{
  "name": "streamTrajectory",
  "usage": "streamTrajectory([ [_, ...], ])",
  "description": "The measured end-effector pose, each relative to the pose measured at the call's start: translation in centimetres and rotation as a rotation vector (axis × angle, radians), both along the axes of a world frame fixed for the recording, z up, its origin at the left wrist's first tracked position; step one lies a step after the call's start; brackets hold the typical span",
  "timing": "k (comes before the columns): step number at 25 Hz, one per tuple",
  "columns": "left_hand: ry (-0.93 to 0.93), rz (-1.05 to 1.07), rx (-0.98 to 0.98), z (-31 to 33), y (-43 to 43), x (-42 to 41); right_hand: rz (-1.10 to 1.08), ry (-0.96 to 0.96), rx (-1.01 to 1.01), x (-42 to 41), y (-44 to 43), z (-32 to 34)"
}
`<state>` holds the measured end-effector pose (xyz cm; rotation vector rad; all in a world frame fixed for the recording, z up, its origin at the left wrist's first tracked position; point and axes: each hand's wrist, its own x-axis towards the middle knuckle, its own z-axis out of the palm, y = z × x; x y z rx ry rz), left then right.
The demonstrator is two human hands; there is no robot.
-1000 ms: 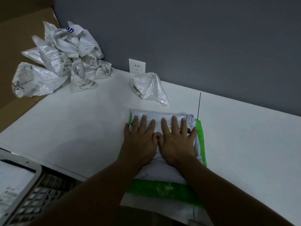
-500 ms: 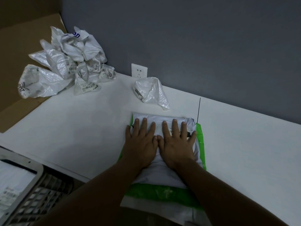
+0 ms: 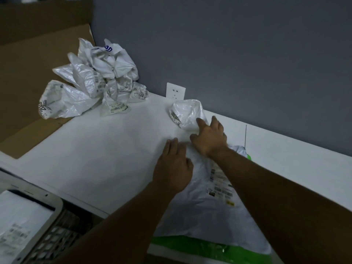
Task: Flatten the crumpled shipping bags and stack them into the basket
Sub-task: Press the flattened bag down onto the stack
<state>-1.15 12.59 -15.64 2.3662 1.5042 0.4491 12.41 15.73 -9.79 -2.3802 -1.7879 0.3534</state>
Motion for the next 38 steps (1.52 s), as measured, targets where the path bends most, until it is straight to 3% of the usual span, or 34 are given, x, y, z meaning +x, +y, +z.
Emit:
streamTrajectory([
  [4, 0.063, -0.085, 0.056, -1.1, 0.6, -0.6, 0.026, -0.023, -0.077, 0.5, 3.3, -0.8],
  [8, 0.113, -0.087, 0.084, -2.0, 1.4, -1.2, 0.016, 0.104, -0.104, 1.5, 4.9, -2.1],
  [11, 0.169, -0.129, 0.046, -2.5, 1.4, -1.3, 0.024, 0.199, -0.049, 2.1, 4.6, -2.2],
  [14, 0.096, -0.1, 0.021, -1.6, 1.3, -1.5, 0.05, 0.223, 0.077, 2.3, 4.0, -0.6],
  [18, -0.201, 0.135, -0.066, 2.2, 0.5, -1.6, 0.022, 0.35, 0.234, 1.7, 1.6, 3.3],
  [19, -0.308, 0.23, -0.172, 3.5, 0.6, -1.7, -0.015, 0.408, 0.266, 1.6, 0.8, 4.4],
  [23, -1.137, 0.744, -0.663, 8.9, 0.8, -3.0, -0.155, 0.706, 0.333, 0.6, -2.9, 7.9],
  [24, -1.318, 0.792, -0.782, 10.2, 0.4, -3.3, -0.183, 0.834, 0.324, 0.0, -4.0, 8.5],
  [26, -1.472, 0.707, -0.943, 12.1, -1.2, -4.0, -0.219, 1.052, 0.294, -1.3, -6.2, 9.2],
  [29, -1.644, 0.575, -1.005, 12.4, -3.1, -4.9, -0.27, 1.198, 0.256, -3.0, -9.2, 9.4],
  [33, -1.74, 0.509, -1.011, 12.5, -4.0, -5.4, -0.298, 1.239, 0.157, -4.1, -11.0, 8.8],
  [36, -1.757, 0.429, -1.016, 12.4, -3.4, -5.2, -0.304, 1.193, 0.104, -4.6, -11.2, 9.3],
  [38, -1.666, 0.429, -0.969, 12.3, -2.9, -5.2, -0.314, 1.116, 0.161, -4.5, -10.8, 9.5],
])
